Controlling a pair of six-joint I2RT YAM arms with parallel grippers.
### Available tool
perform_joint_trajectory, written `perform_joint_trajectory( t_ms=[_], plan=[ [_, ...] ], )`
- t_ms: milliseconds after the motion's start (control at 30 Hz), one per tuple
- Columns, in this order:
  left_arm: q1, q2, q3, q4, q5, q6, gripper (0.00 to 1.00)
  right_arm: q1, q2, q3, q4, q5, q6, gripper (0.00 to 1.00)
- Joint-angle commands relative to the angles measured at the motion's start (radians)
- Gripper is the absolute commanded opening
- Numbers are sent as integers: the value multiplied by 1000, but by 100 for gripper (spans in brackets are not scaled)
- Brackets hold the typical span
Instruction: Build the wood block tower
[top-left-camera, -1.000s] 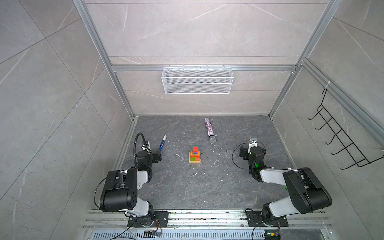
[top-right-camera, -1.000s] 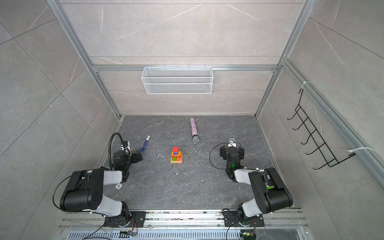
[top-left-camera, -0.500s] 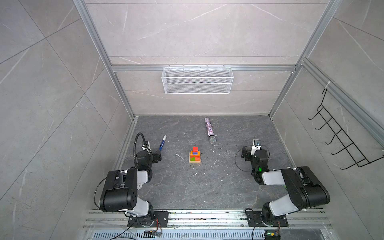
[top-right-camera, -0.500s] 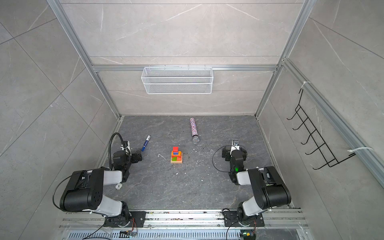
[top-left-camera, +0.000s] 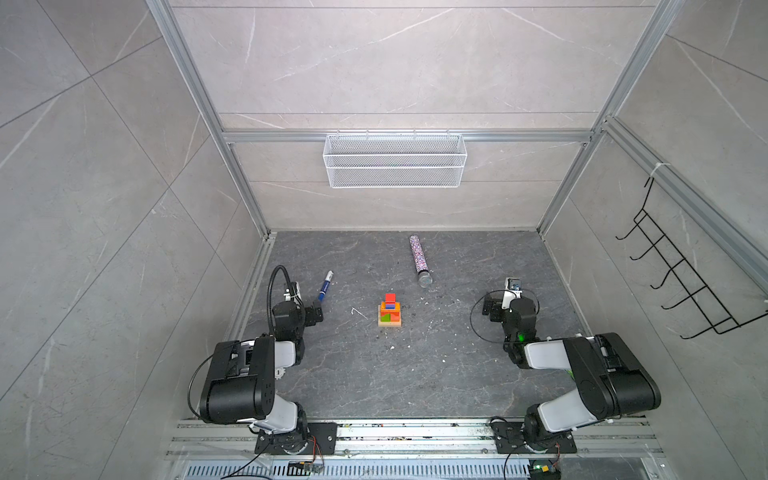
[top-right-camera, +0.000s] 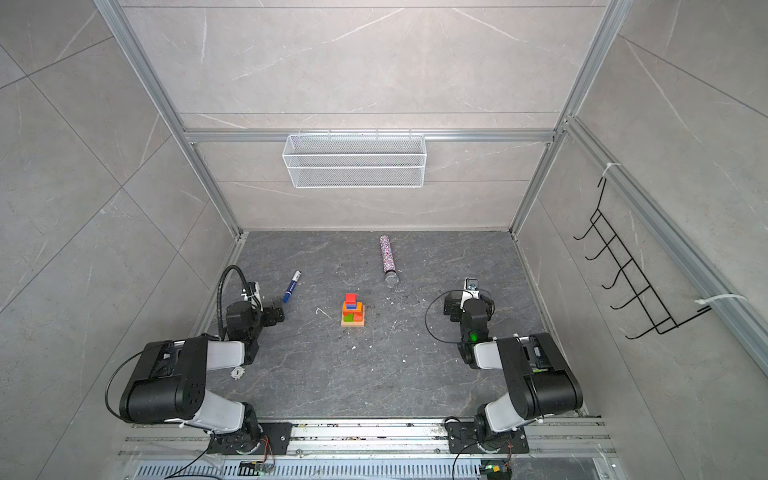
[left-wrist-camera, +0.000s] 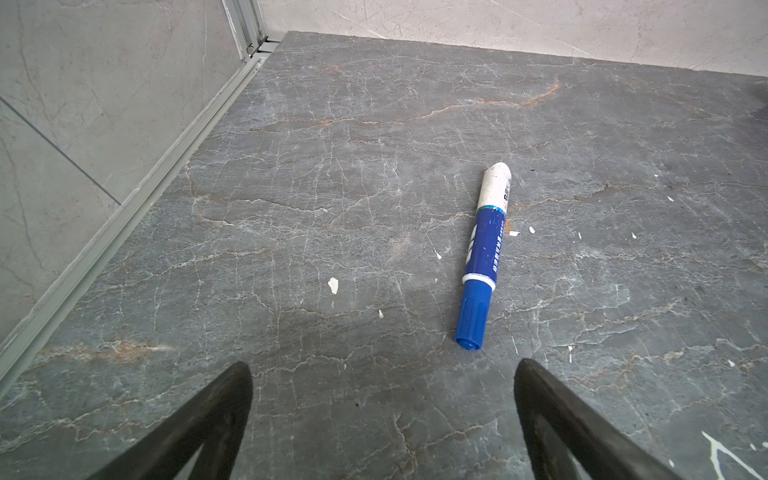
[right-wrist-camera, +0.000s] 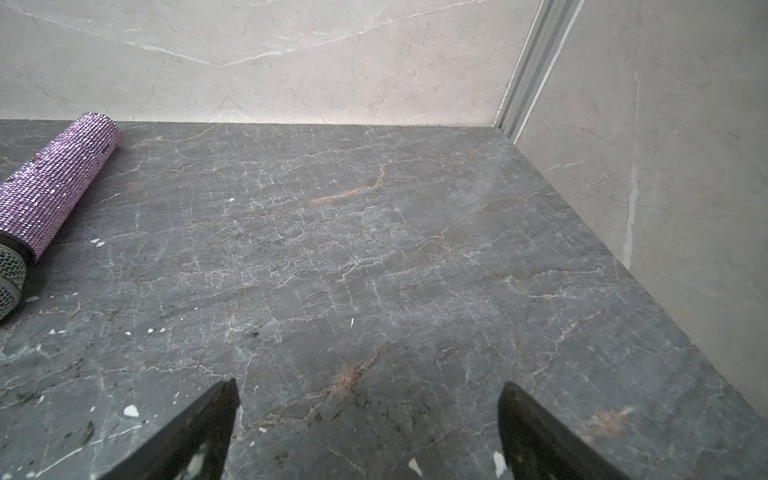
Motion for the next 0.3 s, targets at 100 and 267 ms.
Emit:
perform_joint_trajectory(
  t_ms=[100,267],
  plan=[
    [-4,-6,9,49,-5,-1,100,4,-10,17,-26,-8,19,99],
    [-3,-5,8,50,-5,0,100,4,-13,13,-21,-13,13,99]
  ],
)
